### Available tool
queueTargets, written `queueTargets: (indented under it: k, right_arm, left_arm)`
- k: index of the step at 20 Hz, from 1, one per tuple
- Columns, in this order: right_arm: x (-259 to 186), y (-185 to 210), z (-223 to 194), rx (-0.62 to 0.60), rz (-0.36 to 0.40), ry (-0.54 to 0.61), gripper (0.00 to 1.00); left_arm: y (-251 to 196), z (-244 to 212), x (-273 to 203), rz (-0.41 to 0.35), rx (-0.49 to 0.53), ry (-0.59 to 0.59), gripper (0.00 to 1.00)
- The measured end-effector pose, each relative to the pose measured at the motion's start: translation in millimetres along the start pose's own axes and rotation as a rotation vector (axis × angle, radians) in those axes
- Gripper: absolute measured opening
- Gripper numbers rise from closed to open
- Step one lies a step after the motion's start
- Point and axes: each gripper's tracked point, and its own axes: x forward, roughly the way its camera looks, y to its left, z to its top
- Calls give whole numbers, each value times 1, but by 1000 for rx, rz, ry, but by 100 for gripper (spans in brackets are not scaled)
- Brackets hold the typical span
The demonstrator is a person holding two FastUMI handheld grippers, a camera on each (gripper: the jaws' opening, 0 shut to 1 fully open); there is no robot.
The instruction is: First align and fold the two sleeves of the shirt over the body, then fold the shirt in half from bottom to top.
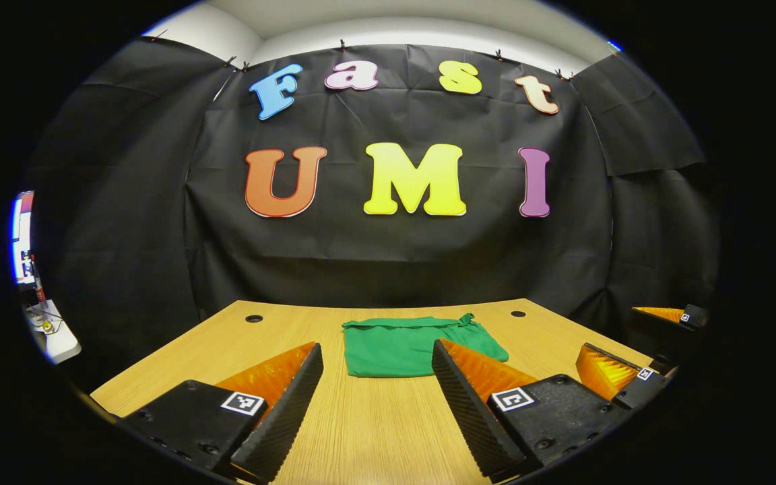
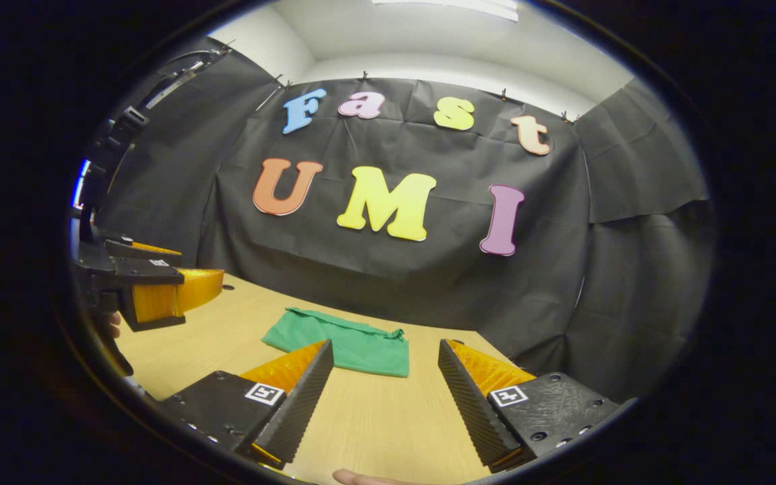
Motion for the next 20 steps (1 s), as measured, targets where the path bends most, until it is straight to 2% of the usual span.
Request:
queueTargets:
  k: [5,11,14,16,20]
  right_arm:
    - [-3,-9,5,5,-20,-4,95]
    - [4,-8,-18,10,-9,54,95]
    - [6,0,-21,76,20,91,95]
    - [8,-1,-25,81,20,113,97]
    - [10,-5,-32,101,18,151,95]
  left_arm:
    - [-12,4,-4,-26,11,-16,100]
    - [-37,-2,-3,-78,39,-14,100]
    - [-33,-7,-2,-71,34,7,100]
    - [-25,-3,-2,-50,40,-2,100]
    - [-22,-5,0,-43,35,0,100]
